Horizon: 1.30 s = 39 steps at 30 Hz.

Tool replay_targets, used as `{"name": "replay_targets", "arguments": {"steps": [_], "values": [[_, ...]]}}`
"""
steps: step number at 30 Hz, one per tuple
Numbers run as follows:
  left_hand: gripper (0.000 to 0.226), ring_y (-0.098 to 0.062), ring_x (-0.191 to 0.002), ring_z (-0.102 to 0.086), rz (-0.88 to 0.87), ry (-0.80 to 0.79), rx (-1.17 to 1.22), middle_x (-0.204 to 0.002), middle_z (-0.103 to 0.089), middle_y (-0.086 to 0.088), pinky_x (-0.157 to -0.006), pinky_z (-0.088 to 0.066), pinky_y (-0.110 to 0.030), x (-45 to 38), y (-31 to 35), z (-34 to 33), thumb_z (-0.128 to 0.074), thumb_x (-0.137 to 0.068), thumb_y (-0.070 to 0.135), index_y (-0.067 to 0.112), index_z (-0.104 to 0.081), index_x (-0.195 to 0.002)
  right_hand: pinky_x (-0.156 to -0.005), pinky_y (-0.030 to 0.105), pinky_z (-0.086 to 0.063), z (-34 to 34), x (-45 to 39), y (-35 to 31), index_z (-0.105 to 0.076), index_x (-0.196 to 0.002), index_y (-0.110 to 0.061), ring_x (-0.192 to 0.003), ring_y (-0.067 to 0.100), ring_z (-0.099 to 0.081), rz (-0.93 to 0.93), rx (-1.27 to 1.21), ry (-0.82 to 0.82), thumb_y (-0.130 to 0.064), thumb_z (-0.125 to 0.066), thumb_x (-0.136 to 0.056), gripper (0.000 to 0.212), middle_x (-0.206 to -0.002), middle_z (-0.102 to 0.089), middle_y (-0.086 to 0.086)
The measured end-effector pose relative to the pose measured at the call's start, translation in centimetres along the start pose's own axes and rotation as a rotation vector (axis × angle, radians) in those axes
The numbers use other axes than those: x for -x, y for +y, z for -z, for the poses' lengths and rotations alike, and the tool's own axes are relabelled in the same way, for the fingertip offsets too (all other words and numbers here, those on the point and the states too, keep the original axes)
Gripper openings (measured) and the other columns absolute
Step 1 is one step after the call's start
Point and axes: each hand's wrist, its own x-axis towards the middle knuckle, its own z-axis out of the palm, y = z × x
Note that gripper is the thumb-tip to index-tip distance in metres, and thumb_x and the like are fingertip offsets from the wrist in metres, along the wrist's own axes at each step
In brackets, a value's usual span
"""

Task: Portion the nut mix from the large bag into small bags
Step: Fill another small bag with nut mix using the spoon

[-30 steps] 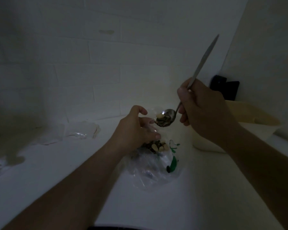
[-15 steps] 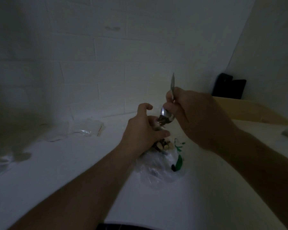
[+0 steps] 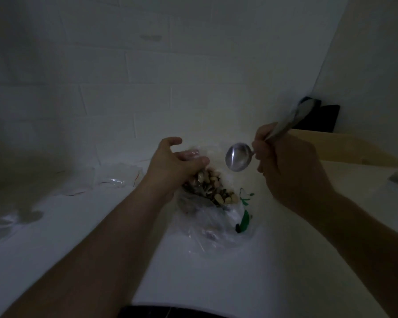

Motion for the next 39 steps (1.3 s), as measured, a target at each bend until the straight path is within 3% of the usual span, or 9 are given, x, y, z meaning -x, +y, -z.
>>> {"name": "replay_targets", "arguments": {"steps": [6,9,14,18,20,23,28,34,39], "values": [[0.088,-0.014,-0.097,-0.075,0.000,-0.050,-0.177,-0.103,-0.076,0.004,-0.095,-0.060,-0.047,0.4,-0.4,-0.5,-0.098,-0.066,0.029,0.023,-0.044,-0.135,-0.057,0.012,-0.040,-2.1,2.2,0.4,-0.054,-0.097,-0.027,-0.063,0.001,-0.059,-0.007,0.005,-0.146,-0.048,-0.026,-0.105,0.036,-0.070,-0.049,-0.020],[0.090,-0.012,-0.096,-0.074,0.032,-0.046,-0.222,-0.100,-0.076,0.006,-0.091,-0.062,-0.044,0.2,-0.6,-0.3,-0.098,-0.065,0.036,0.022,-0.044,-0.136,-0.060,0.009,-0.041,-2.2,2.6,0.6,-0.051,-0.095,-0.029,-0.064,-0.006,-0.056,0.039,0.026,-0.163,-0.039,-0.029,-0.111,0.029,-0.067,-0.040,-0.024],[0.086,-0.014,-0.095,-0.074,0.069,-0.040,-0.249,-0.104,-0.075,0.006,-0.085,-0.064,-0.042,0.3,-0.9,-0.8,-0.097,-0.066,0.043,0.028,-0.045,-0.133,-0.054,0.014,-0.027,-2.3,2.7,0.1,-0.056,-0.103,-0.021,-0.057,0.000,-0.041,0.054,0.105,-0.278,-0.049,-0.017,-0.103,0.048,-0.069,-0.037,-0.019],[0.083,-0.016,-0.092,-0.076,0.056,0.027,-0.183,-0.105,-0.076,0.006,-0.087,-0.064,-0.044,0.9,-2.2,-1.9,-0.096,-0.066,0.048,0.036,-0.046,-0.130,-0.050,0.011,-0.023,-2.8,3.3,0.1,-0.058,-0.103,-0.015,-0.048,-0.001,-0.035,0.089,0.128,-0.225,-0.043,-0.024,-0.105,0.044,-0.063,-0.030,-0.020],[0.079,-0.009,-0.086,-0.077,0.035,0.065,-0.124,-0.104,-0.076,0.007,-0.088,-0.063,-0.041,1.2,-2.6,-2.3,-0.095,-0.070,0.043,0.036,-0.046,-0.132,-0.047,0.012,-0.031,-3.3,4.1,0.5,-0.058,-0.104,-0.016,-0.047,0.001,-0.044,0.037,0.071,-0.178,-0.047,-0.023,-0.106,0.047,-0.060,-0.042,-0.017],[0.077,-0.004,-0.085,-0.076,0.008,0.125,-0.084,-0.103,-0.077,0.008,-0.089,-0.062,-0.038,1.3,-2.8,-2.9,-0.093,-0.074,0.042,0.036,-0.045,-0.134,-0.053,0.038,-0.054,-4.1,5.3,0.3,-0.052,-0.104,-0.025,-0.057,0.012,-0.062,-0.102,-0.102,-0.131,-0.059,-0.016,-0.105,0.050,-0.068,-0.062,-0.006],[0.078,0.002,-0.082,-0.074,-0.008,0.159,-0.064,-0.105,-0.075,0.010,-0.077,-0.059,-0.023,1.3,-2.7,-3.3,-0.092,-0.076,0.041,0.035,-0.045,-0.138,-0.059,0.045,-0.060,-4.9,5.2,0.0,-0.049,-0.093,-0.035,-0.056,0.012,-0.067,-0.434,-0.374,-0.014,-0.055,-0.031,-0.097,0.028,-0.067,-0.068,-0.003],[0.078,-0.008,-0.094,-0.074,-0.068,0.075,-0.183,-0.113,-0.074,0.009,-0.087,-0.064,-0.039,0.6,-2.2,-1.7,-0.095,-0.072,0.042,0.044,-0.045,-0.132,-0.058,0.037,-0.059,-3.3,4.2,0.7,-0.049,-0.090,-0.035,-0.056,0.010,-0.068,-0.408,-0.338,0.050,-0.050,-0.035,-0.097,0.021,-0.068,-0.068,-0.002],[0.082,0.003,-0.088,-0.072,-0.175,-0.020,-0.291,-0.115,-0.073,0.015,-0.083,-0.063,-0.028,1.2,-1.9,-1.6,-0.095,-0.074,0.035,0.041,-0.042,-0.137,-0.053,0.021,-0.055,-1.0,2.6,0.9,-0.051,-0.094,-0.030,-0.058,0.010,-0.068,-0.369,-0.306,0.089,-0.047,-0.037,-0.099,0.023,-0.070,-0.068,0.000]]}}
